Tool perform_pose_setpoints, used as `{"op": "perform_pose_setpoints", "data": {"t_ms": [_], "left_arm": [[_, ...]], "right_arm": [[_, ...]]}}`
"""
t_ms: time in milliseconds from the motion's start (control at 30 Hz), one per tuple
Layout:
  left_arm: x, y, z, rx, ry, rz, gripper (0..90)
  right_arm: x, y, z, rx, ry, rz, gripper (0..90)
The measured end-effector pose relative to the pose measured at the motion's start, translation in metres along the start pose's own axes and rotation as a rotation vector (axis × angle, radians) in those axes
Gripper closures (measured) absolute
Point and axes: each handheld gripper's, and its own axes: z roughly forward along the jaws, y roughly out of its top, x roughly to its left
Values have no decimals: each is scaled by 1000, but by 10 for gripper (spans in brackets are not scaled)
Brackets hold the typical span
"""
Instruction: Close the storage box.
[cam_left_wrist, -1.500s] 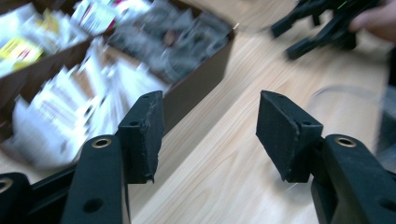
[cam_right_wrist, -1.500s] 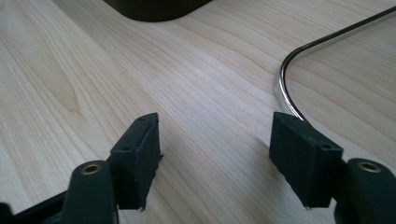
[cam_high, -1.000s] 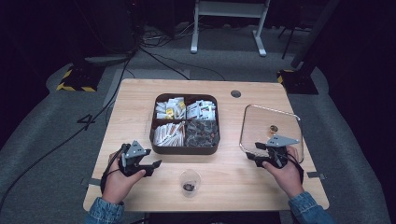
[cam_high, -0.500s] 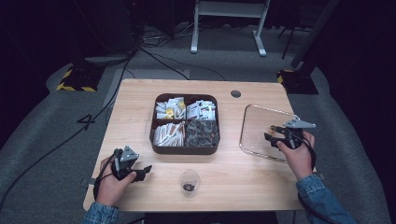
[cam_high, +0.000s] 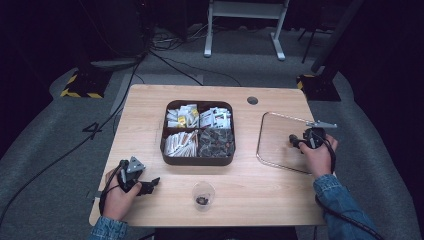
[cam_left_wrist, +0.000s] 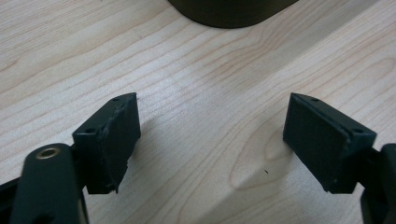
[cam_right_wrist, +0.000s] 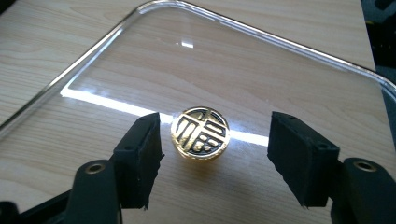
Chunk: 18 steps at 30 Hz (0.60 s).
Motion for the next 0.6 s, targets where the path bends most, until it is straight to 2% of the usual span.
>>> {"op": "perform_pose_setpoints", "data": {"t_ms": [200,300,533,600], "left_arm": [[0,0,1,-3,0,-6,165],[0,0,1,-4,-1,-11,163],[0,0,1,-3,-2,-3,161],[0,0,1,-3,-3,-3,161]], "right_arm": [[1,-5,10,26,-5,6,398],[2,-5,13,36,8,1,480],[8,-4,18,39,9,1,579],[8,-4,18,39,7,7,581]]}}
